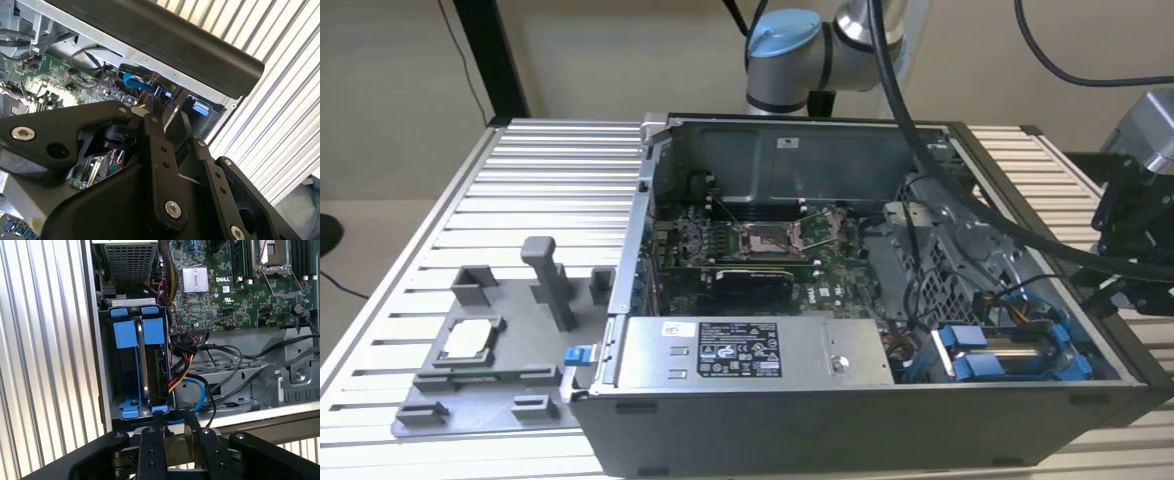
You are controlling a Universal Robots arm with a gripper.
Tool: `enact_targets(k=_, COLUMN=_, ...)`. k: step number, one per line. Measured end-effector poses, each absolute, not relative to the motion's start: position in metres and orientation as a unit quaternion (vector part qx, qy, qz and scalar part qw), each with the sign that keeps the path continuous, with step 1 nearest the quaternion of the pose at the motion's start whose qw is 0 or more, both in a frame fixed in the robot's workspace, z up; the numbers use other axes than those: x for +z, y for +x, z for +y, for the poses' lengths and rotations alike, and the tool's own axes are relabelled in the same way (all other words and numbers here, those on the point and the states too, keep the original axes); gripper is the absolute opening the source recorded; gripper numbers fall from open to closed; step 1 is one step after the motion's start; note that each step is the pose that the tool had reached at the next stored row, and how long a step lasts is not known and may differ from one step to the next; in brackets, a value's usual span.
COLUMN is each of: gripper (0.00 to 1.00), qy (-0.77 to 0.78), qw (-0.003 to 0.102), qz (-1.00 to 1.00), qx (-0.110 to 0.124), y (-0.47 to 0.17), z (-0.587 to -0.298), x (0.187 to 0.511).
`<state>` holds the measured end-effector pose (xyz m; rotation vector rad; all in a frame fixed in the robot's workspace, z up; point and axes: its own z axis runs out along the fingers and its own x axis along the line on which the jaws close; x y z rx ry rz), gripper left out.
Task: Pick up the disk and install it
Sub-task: 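Insert the second disk wire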
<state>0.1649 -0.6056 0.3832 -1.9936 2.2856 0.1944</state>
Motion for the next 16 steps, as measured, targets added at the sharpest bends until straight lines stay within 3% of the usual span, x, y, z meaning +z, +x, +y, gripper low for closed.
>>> enact_targets(k=5, gripper=0.00, qy=-0.655, qw=0.050, qz=0.751, qx=0.064, y=0.1648, z=-0.6058, x=0.3836)
enact_targets(k=6, gripper=1.00, qy=-0.655, qw=0.050, qz=0.751, qx=0.064, y=0.1649, z=-0.6058, x=0.3836)
enact_targets(k=16, gripper=1.00, qy=-0.656, qw=0.047, qz=0.751, qx=0.059, y=0.1649, z=-0.6059, x=0.3802)
